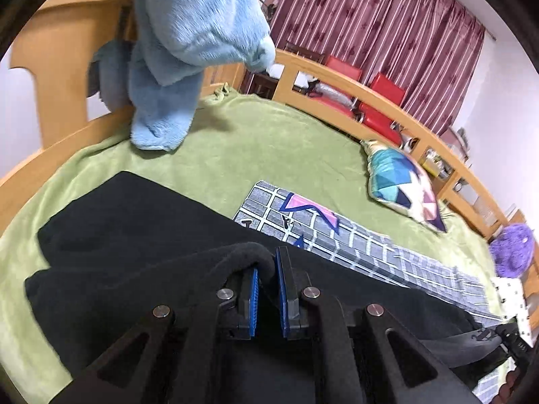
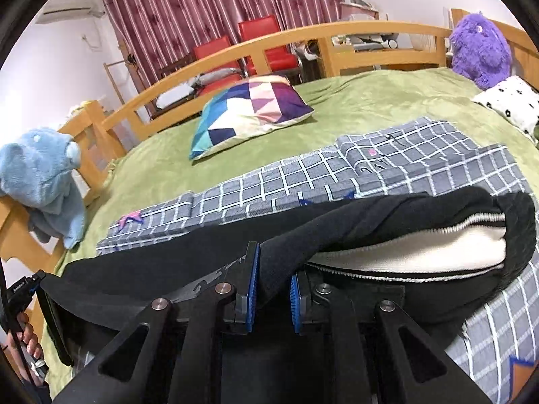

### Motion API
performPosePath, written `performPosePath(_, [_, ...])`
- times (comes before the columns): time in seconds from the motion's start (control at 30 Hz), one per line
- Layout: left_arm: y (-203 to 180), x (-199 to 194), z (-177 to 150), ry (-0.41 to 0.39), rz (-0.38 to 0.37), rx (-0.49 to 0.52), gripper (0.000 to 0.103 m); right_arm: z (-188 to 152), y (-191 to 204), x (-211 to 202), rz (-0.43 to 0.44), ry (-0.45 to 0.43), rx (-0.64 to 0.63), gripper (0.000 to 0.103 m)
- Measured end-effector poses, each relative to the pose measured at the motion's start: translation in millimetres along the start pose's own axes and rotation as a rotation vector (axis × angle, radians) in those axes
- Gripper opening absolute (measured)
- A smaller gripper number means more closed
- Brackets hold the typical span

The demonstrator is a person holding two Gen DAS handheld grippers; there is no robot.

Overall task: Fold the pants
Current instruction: 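Lift the gripped edge with both grippers and fold it over the other leg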

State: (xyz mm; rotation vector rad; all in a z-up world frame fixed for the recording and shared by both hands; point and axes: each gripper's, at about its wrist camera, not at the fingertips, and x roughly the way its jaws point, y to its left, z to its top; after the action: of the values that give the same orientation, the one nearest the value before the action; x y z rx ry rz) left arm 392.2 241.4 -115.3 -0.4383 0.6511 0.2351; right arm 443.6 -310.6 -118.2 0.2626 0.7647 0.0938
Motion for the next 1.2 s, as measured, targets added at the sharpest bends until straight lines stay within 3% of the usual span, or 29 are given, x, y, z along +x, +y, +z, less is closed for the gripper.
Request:
performPosePath(0.13, [-5.2, 44.2, -5.0, 0.055, 0.014, -0.001, 0.01, 5.2, -2.2, 48.3, -0.018, 0.058, 0.002, 0.02])
performPosePath(0.2, [-7.4, 56.3, -14.1, 0.089, 0.028, 0.006, 0.011, 0.8, -2.6, 69.0, -0.041, 0.089, -0.009, 0.028])
performPosePath(0.23, [-9.5, 59.4, -18.3, 0.101, 0.034, 0.018, 0.014, -2.4, -2.9, 75.0, -0.049, 0.101, -0.011, 0.037])
performPosePath(0.27, [-11.8, 59.3, -23.2, 0.111, 0.035, 0.033, 0.018, -6.5, -1.5, 78.9, -0.051, 0.11, -0.017, 0.041])
performPosePath(0.33, [-15.3, 51.9, -33.4, 0.126, 0.013, 0.051, 0.043, -17.6, 2.5, 76.3, -0.051, 0.108, -0.046, 0.044])
performPosePath(0.43, [-14.4, 26.4, -53.0, 0.125, -0.01, 0.069, 0.059, -34.3, 8.1, 61.8, -0.055, 0.117, -0.091, 0.045])
performPosePath(0.7, [23.5, -32.2, -121.0, 0.239, -0.118, -0.073, 0.062, -100.2, -2.5, 0.5, -0.071, 0.149, -0.117, 0.052])
performPosePath(0.9, [47.5, -26.4, -168.6, 0.304, -0.217, -0.197, 0.062, -145.7, -52.4, -30.2, -0.058, 0.168, 0.009, 0.06])
performPosePath(1.03, [58.3, -10.6, -171.9, 0.285, -0.249, -0.289, 0.062, -155.8, -87.1, -20.0, 0.01, 0.206, 0.167, 0.061])
performPosePath(1.2, [56.7, 13.4, -160.9, 0.258, -0.267, -0.324, 0.062, -149.2, -109.7, -9.1, 0.082, 0.155, 0.301, 0.061])
